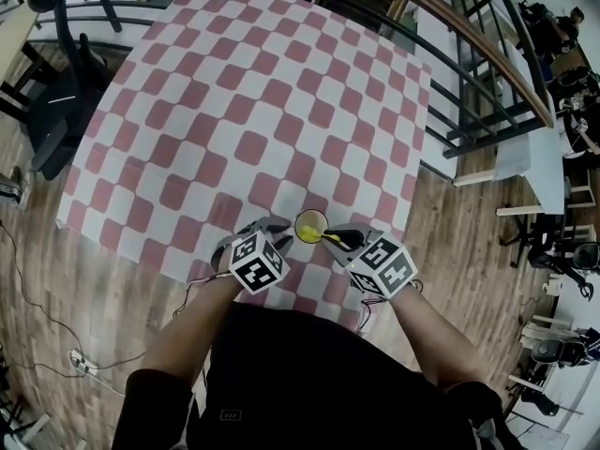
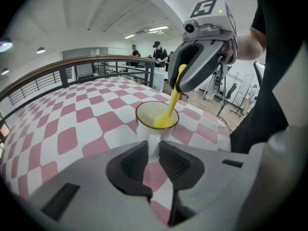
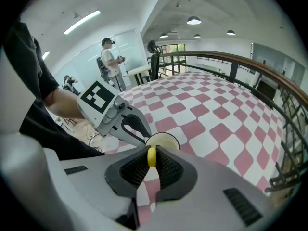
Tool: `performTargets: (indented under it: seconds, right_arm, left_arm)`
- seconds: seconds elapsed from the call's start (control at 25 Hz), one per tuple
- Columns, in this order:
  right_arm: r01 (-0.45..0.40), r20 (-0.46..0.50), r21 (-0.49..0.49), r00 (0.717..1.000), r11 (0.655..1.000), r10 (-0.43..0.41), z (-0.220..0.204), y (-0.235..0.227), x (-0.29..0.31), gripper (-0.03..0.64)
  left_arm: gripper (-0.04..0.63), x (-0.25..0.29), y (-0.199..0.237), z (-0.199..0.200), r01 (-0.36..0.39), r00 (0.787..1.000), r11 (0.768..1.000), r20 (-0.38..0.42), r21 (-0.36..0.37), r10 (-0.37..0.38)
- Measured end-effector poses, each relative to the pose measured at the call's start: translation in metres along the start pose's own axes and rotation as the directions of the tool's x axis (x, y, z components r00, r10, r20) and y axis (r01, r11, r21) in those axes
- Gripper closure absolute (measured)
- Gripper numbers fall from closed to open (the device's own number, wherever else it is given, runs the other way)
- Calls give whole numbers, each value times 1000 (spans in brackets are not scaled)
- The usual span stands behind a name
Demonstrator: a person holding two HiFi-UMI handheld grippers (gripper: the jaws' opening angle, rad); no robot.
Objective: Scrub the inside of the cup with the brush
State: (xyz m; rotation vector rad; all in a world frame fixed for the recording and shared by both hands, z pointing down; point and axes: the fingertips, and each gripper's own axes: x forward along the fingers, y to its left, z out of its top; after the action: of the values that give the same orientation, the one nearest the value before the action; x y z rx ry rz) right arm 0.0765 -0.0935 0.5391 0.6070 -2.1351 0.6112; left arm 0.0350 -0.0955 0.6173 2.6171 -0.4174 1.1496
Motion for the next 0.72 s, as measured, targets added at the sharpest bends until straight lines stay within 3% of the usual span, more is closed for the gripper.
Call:
performTargets:
  seconds: [0.2, 0.72]
  right_arm:
    - [18, 50, 48, 999, 999, -21, 2, -5, 9, 575]
    - [105, 40, -160, 994, 981, -100, 8, -8, 35, 575]
  left_arm:
    - [522, -1, 1, 1, -5, 1000, 1000, 2, -13, 5]
    - [520, 0, 0, 0, -4, 1000, 1000, 4, -27, 4]
